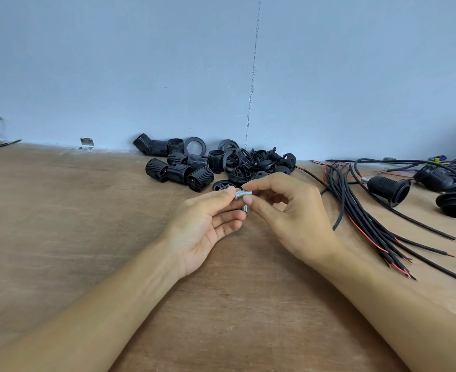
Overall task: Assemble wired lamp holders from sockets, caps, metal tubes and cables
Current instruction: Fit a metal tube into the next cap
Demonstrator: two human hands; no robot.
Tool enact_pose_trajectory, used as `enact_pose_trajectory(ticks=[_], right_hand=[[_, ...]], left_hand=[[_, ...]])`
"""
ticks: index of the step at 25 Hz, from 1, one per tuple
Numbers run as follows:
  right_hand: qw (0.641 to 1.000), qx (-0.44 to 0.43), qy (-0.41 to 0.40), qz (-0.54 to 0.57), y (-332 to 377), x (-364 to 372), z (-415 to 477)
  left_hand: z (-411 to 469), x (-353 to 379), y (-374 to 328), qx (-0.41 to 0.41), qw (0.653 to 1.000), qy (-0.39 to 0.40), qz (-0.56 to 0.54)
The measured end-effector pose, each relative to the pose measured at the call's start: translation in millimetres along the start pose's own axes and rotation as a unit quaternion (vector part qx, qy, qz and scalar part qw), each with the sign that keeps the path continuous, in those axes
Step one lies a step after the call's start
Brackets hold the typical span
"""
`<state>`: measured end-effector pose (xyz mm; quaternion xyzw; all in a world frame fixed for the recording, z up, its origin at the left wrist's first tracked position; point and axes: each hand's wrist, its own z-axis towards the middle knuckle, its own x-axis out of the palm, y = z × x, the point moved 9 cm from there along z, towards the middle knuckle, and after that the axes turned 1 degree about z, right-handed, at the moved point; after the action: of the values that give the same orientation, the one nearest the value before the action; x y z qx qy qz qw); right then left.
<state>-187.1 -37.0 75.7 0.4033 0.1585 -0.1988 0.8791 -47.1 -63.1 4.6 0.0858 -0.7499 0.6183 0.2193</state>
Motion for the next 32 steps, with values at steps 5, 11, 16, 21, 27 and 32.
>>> enact_pose_trajectory(ticks=[5, 11, 16, 21, 27, 32], right_hand=[[1.000, 0.002, 0.003, -0.007, -1.0, -0.5, -0.6], [0.999, 0.034, 0.015, 0.021, -7.4, 2.0, -0.4], [1.000, 0.017, 0.016, -0.018, -5.0, 2.3, -0.2], [0.999, 0.022, 0.030, -0.018, -7.8, 2.2, 1.0], [0.999, 0.012, 0.032, -0.022, -2.5, 7.0, -0.2], [0.999, 0.044, 0.026, -0.005, -10.5, 4.6, -0.9]], left_hand=[[2.4, -2.5, 0.7, 0.004, 1.000, -0.002, 0.004], [3.7, -3.4, 1.5, 0.000, 1.000, 0.007, -0.014], [3.9, -3.2, 0.4, 0.016, 0.999, 0.010, -0.026], [3.9, -5.0, -1.4, 0.026, 0.999, 0.013, -0.018], [3.9, -6.2, -0.9, 0.017, 1.000, -0.001, -0.007], [3.7, -4.9, -0.2, 0.014, 1.000, 0.003, -0.009]])
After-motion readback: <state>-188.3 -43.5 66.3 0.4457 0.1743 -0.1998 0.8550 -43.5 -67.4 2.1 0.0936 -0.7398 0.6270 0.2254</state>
